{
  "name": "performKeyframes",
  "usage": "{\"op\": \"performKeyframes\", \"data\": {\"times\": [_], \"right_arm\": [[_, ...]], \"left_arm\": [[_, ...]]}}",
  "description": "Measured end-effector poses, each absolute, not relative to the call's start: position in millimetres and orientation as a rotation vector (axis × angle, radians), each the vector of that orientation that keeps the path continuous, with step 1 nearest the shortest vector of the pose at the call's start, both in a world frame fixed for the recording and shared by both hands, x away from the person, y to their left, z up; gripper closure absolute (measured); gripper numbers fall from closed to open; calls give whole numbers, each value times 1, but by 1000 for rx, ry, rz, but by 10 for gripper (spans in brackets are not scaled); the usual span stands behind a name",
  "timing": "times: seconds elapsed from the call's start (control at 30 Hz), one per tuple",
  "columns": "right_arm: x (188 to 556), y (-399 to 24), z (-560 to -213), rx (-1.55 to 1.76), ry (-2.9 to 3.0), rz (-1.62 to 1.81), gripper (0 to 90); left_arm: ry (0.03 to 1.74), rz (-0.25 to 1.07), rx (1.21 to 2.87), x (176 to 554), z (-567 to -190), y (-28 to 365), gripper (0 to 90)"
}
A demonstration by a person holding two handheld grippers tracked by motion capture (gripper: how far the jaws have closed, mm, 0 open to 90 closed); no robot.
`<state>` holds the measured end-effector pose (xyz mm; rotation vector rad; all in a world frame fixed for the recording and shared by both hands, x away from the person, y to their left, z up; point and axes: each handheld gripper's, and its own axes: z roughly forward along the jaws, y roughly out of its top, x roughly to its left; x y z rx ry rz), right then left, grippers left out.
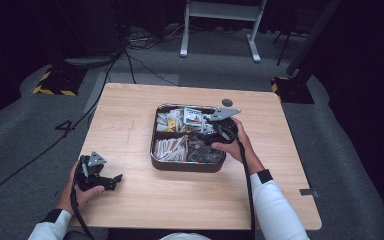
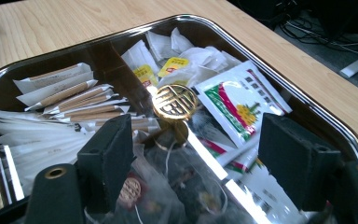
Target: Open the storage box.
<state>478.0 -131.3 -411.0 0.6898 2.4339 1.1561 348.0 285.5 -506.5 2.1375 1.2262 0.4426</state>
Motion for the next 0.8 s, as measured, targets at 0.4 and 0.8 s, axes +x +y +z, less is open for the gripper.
{"op": "performKeyframes", "data": {"times": [0.4,0.8], "right_arm": [[496,-100,-424,688,2495,1074,279],[509,-75,-436,703,2558,1024,318]], "left_arm": [[1225,438,2137,348,-506,286,5],[1223,440,2139,348,-506,286,5]]}}
